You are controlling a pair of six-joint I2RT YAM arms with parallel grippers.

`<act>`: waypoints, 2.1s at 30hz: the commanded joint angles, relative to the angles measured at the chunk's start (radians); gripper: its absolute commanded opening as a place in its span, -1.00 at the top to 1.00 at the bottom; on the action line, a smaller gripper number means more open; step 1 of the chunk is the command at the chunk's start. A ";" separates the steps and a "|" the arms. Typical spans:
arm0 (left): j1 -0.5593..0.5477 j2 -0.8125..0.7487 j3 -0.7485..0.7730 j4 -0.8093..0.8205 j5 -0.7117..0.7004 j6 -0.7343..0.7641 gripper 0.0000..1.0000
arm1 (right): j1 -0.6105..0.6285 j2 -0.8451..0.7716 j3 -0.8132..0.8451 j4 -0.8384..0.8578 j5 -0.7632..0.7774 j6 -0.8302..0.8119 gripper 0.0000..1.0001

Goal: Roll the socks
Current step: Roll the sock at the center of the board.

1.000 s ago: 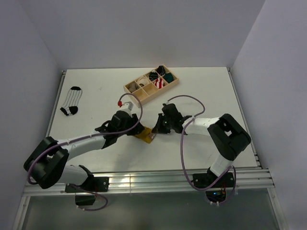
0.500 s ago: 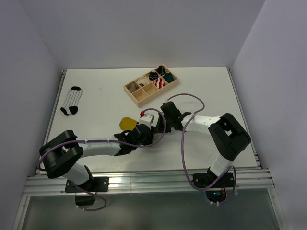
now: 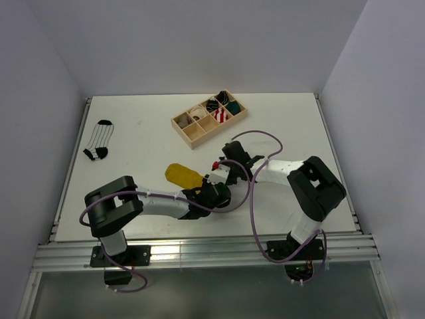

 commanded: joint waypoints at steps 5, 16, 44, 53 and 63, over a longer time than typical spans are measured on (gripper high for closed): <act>-0.009 0.045 0.047 -0.222 -0.153 -0.151 0.19 | -0.001 0.016 0.022 0.012 -0.029 -0.005 1.00; -0.007 0.070 0.058 -0.296 -0.150 -0.180 0.99 | -0.035 -0.041 -0.018 0.078 -0.118 0.010 1.00; 0.546 -0.135 -0.278 0.248 1.014 -0.425 0.99 | -0.090 -0.132 -0.328 0.641 -0.201 0.145 -0.33; 0.631 -0.079 -0.316 0.313 1.079 -0.487 0.99 | -0.054 -0.004 -0.282 0.681 -0.201 0.171 -0.30; 0.651 -0.019 -0.307 0.302 1.097 -0.485 0.99 | -0.031 0.091 -0.220 0.652 -0.159 0.162 -0.12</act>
